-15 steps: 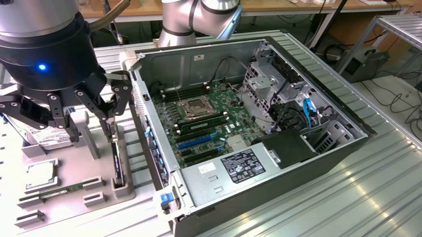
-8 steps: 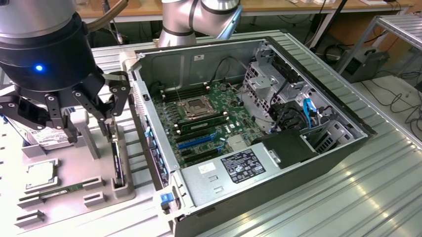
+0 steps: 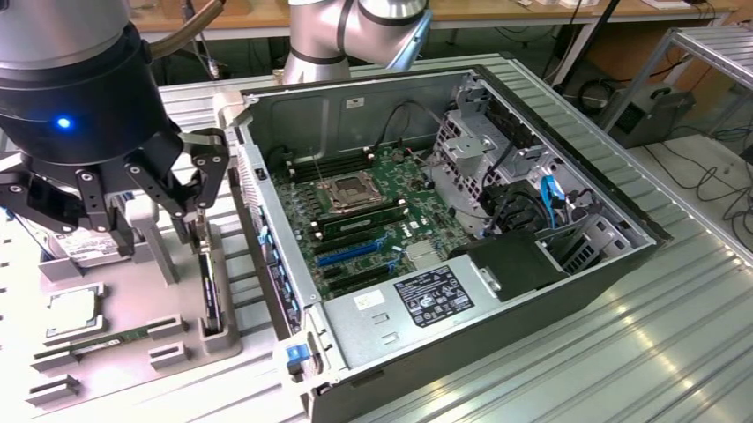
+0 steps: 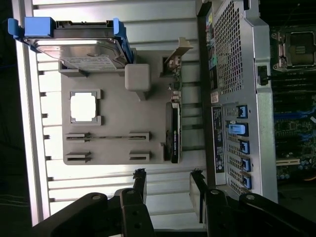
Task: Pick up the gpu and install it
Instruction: 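Pick up the gpu and move the gpu toward the slot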
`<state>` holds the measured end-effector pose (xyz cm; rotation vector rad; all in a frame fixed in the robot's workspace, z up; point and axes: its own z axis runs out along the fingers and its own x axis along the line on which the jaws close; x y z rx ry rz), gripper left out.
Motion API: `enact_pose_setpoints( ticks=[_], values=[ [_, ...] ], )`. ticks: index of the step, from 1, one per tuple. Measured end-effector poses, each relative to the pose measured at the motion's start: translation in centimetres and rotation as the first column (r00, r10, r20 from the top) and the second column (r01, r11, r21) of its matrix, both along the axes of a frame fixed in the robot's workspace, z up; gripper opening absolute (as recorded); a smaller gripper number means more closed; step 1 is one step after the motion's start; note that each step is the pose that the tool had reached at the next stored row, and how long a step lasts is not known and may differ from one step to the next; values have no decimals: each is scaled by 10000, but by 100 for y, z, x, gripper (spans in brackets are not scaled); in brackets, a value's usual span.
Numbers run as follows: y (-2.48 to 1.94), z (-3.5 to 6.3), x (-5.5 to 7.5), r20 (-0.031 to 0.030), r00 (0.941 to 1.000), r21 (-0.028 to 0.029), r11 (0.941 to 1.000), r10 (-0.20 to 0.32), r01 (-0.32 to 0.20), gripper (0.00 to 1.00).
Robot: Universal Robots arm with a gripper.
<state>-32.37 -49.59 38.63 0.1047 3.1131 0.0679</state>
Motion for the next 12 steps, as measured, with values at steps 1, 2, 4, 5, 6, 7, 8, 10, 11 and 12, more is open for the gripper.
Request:
enact_pose_setpoints(
  ticks=[1,2,4,5,6,7,8,10,11,12],
  values=[
    [0,0,-3,0,10000,0,10000,0,0,48],
    [0,-1,-6,0,10000,1,10000,0,0,48],
    [0,-2,-12,0,10000,0,10000,0,0,48],
    [0,-2,-14,-1,10000,0,10000,0,0,48],
    [0,-3,-18,0,10000,0,10000,0,0,48],
    [0,-4,-21,0,10000,0,10000,0,0,48],
    [0,-4,-25,-1,10000,-1,10000,0,0,48],
    [0,-6,-33,0,10000,0,10000,-1,1,48],
    [0,-6,-36,0,10000,0,10000,0,0,48],
    [0,-6,-40,-1,10000,0,10000,0,0,48]
  ],
)
